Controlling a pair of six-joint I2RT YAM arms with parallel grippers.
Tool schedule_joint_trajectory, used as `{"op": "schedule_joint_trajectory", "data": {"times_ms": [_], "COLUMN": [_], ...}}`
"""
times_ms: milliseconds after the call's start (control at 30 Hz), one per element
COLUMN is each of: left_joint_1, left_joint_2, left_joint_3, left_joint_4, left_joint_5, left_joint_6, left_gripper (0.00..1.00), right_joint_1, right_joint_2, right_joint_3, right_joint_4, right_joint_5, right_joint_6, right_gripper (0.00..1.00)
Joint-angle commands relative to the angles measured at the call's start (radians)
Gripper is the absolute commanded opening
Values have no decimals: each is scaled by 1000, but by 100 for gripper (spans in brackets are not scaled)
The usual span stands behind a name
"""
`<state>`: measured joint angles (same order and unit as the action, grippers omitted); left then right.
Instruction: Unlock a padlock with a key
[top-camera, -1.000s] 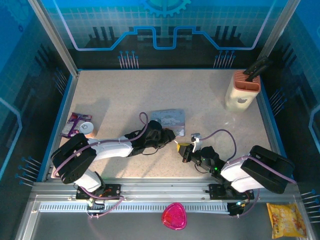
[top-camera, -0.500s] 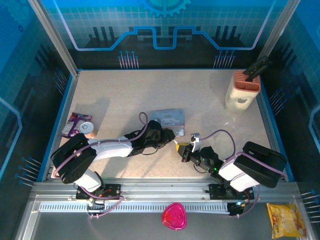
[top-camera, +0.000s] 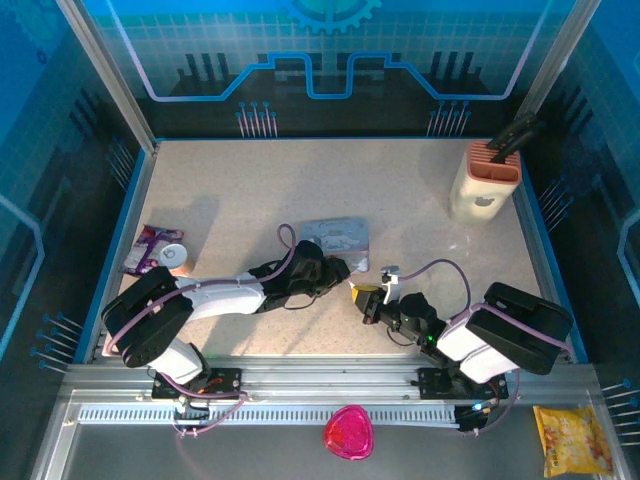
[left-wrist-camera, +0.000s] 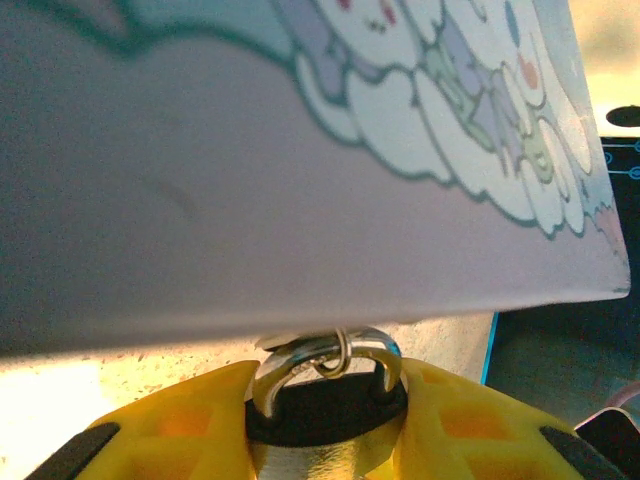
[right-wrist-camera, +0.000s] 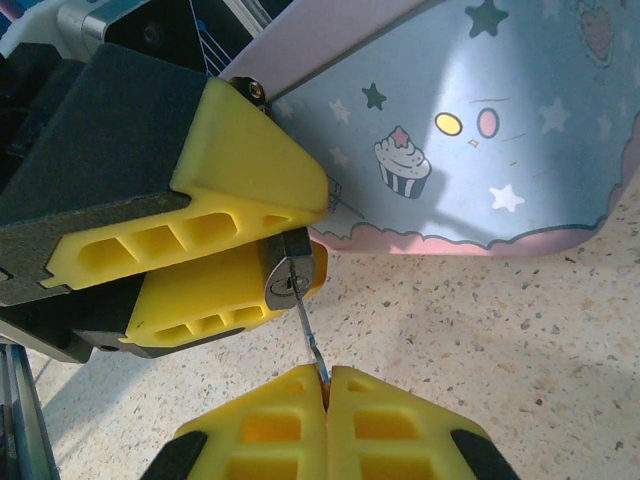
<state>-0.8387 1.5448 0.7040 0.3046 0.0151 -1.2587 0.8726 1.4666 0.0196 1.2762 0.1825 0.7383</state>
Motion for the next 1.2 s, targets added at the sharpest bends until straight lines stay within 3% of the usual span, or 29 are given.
{"op": "schedule_joint_trajectory", "data": {"times_ms": [0, 500, 1167], "left_joint_1": [-11, -35, -76], "left_joint_2": [-6, 15, -46], "left_joint_3": [16, 18, -9], "left_joint_4": [33, 56, 85], "left_joint_5": [11, -3, 21], "left_joint_6": [-3, -8, -42], "left_gripper": [10, 10, 7], "right_joint_1": [22, 44, -66], "right_joint_2": [-7, -110, -174], "right_joint_3": [28, 41, 23], "right_joint_4": [44, -44, -34], "right_joint_5": [7, 33, -117], "right_joint_6": [9, 10, 99], "right_gripper": [0, 0, 0]}}
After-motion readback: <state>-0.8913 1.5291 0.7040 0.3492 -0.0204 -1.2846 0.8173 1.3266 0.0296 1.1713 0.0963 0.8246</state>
